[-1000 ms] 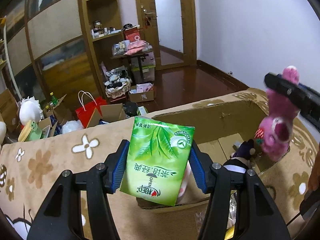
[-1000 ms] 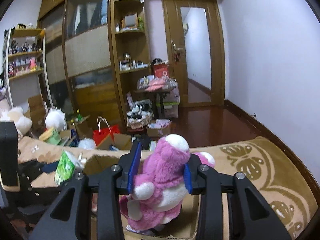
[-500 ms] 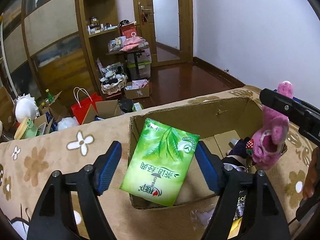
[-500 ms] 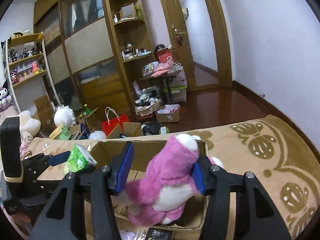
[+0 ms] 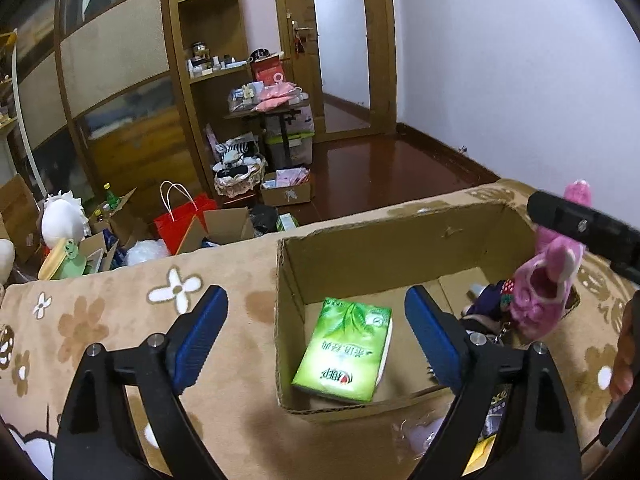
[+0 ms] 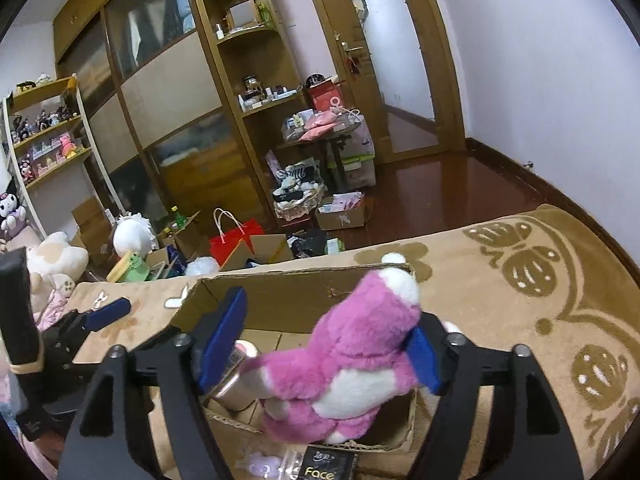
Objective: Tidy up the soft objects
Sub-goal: 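Open both tools to release the tissue pack and bear into the box, then withdraw both tools back toward the remaining yellow plush and Face pack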
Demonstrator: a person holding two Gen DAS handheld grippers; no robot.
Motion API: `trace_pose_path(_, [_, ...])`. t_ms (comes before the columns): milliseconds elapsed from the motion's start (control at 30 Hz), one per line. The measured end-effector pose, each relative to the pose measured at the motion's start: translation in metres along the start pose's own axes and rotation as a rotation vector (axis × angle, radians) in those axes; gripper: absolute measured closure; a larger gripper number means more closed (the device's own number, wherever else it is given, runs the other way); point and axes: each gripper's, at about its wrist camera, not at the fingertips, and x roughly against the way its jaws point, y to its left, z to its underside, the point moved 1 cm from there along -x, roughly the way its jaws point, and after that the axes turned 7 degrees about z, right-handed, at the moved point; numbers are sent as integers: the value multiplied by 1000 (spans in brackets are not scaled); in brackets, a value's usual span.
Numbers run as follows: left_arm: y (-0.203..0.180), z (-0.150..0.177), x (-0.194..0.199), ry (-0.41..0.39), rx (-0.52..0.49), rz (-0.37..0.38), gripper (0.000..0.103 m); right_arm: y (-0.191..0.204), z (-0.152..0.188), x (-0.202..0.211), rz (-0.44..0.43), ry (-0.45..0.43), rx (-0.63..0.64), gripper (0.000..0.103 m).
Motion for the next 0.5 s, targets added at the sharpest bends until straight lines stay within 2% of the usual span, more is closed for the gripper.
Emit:
trace_pose_path(100, [-1,1,5,-7,-11,-9,14,1,0,1,1,1,3,17])
trace_pose_path(200, [0,2,8,-8,-20,-31,14,1,1,3,-2,4,8,11])
trace_pose_path(300, [1,5,12,-7,-22,-51,14,1,0,4,6,5,17,10])
trace_pose_path(433, [7,7,18,-7,-3,-65,14,3,-6,10,20,-15,41,2])
trace_pose_path(500, [12,8,21,-4,14,-68,14,5,-10,13,11,-20,54,2])
